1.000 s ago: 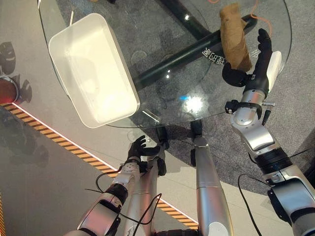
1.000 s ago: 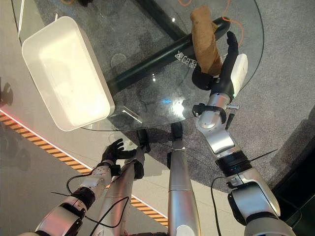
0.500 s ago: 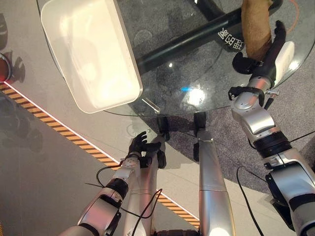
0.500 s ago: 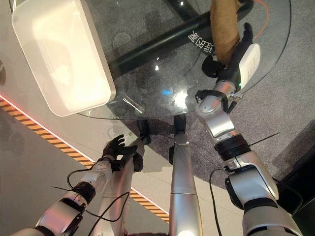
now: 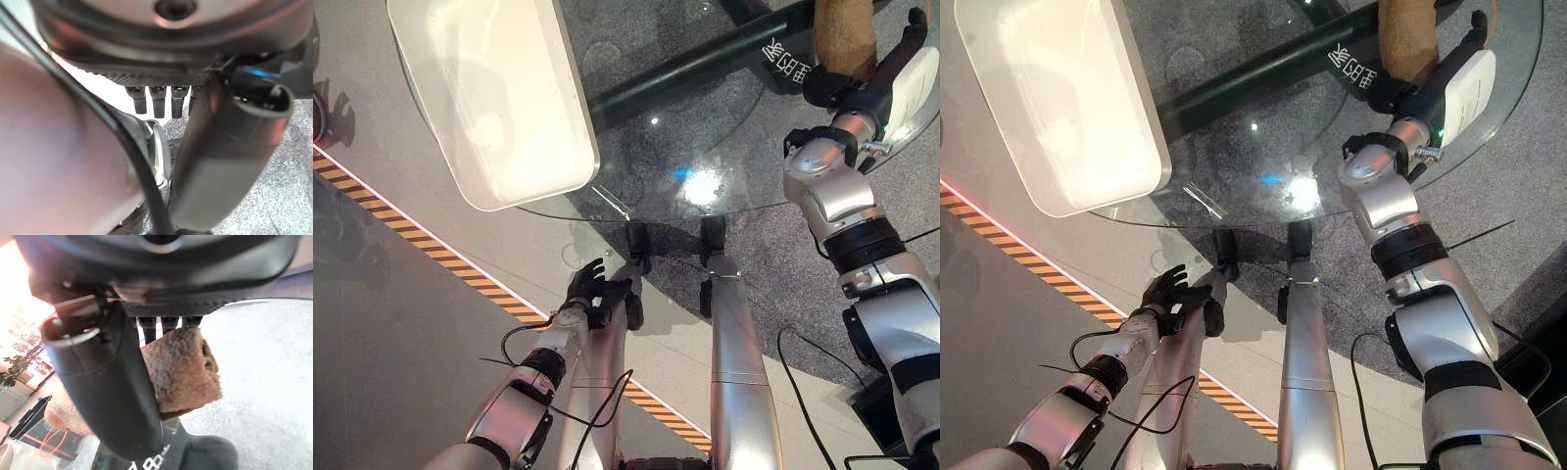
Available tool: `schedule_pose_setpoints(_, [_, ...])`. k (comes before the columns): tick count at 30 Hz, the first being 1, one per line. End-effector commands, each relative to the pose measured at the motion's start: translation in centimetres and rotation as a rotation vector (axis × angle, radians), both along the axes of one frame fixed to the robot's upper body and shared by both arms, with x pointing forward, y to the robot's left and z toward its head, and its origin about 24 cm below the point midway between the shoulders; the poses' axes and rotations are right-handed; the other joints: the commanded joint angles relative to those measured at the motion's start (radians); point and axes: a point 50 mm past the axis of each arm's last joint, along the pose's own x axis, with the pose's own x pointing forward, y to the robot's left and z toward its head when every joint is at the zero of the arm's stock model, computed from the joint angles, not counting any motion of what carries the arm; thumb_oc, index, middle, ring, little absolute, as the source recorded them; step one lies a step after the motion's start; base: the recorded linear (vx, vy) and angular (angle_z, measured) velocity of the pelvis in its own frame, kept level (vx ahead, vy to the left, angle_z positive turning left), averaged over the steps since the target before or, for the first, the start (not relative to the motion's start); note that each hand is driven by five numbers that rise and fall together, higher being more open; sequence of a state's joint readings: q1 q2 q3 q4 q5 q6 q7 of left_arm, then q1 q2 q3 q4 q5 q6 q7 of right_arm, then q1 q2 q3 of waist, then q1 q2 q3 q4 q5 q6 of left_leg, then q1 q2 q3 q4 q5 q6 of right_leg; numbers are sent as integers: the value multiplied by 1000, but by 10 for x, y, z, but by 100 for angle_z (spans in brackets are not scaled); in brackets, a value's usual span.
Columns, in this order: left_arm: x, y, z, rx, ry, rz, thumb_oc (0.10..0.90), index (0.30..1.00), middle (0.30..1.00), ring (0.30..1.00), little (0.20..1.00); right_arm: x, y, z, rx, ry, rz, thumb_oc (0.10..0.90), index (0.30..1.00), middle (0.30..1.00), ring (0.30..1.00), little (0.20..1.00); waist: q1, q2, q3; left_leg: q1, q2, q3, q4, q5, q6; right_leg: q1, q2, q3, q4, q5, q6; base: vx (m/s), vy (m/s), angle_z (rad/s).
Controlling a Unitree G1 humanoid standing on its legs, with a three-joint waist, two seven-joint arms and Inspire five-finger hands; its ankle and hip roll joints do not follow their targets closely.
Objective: Wipe the table with a cloth and put it in the basket.
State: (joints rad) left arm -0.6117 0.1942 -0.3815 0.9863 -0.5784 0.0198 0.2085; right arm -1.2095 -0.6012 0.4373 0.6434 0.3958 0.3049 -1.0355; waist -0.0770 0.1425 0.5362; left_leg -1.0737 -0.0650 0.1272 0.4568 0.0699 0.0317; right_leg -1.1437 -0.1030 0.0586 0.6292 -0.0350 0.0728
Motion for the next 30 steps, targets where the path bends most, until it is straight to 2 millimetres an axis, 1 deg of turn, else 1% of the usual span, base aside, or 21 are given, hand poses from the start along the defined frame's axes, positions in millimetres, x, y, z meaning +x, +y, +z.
schedule_pose_setpoints(1, [-12, 11, -18, 6, 77, 29, 800, 900, 900, 900, 900, -5, -19, 28, -37, -32, -37, 229, 411, 411, 411, 329, -20, 101, -16, -35, -10, -74, 29, -67, -57, -42, 42, 44, 3, -38, 24, -3, -23, 4])
schedule_pose_setpoints(2, [-11, 12, -17, 8, 75, 30, 800, 900, 900, 900, 900, -4, -18, 26, -23, -14, -25, 100, 300, 300, 300, 200, -20, 102, -16, -36, -10, -73, 29, -68, -58, -43, 42, 44, 2, -39, 25, 0, 0, 0])
schedule_pose_setpoints(8, [-4, 18, -9, 14, 54, 30, 800, 900, 900, 900, 900, 4, -13, 20, 15, 67, 58, 100, 300, 300, 300, 200, -18, 102, -16, -51, -10, -67, 26, -72, -60, -56, 43, 43, -2, -41, 26, -1, -28, 5])
schedule_pose_setpoints(14, [0, 22, -3, 10, 36, 29, 800, 900, 900, 900, 900, 6, -7, 15, 16, 92, 96, 100, 300, 300, 300, 200, -20, 107, -16, -49, -18, -65, 12, -71, -64, -51, 50, 47, -27, -38, 31, 0, 0, 0])
schedule_pose_setpoints(21, [0, 26, -4, 4, 28, 31, 800, 900, 900, 900, 900, 7, -5, 7, 15, 98, 106, 100, 300, 300, 300, 200, -24, 107, -16, -30, -25, -59, 0, -71, -64, -27, 59, 50, -53, -34, 34, 0, 0, 0])
schedule_pose_setpoints(26, [-1, 28, -4, -8, 23, 35, 800, 900, 900, 900, 900, 5, -5, 10, -9, 69, 91, 100, 300, 300, 300, 200, -27, 107, -16, -7, -32, -58, -9, -71, -64, -4, 65, 52, -71, -29, 36, 4, 21, 0])
schedule_pose_setpoints(30, [-2, 31, -5, -11, 30, 41, 800, 900, 900, 900, 900, 0, -5, 21, -53, 14, 80, 100, 300, 300, 300, 200, -30, 102, -16, 9, -37, -59, -14, -71, -65, 15, 71, 55, -85, -23, 41, 5, 17, 1])
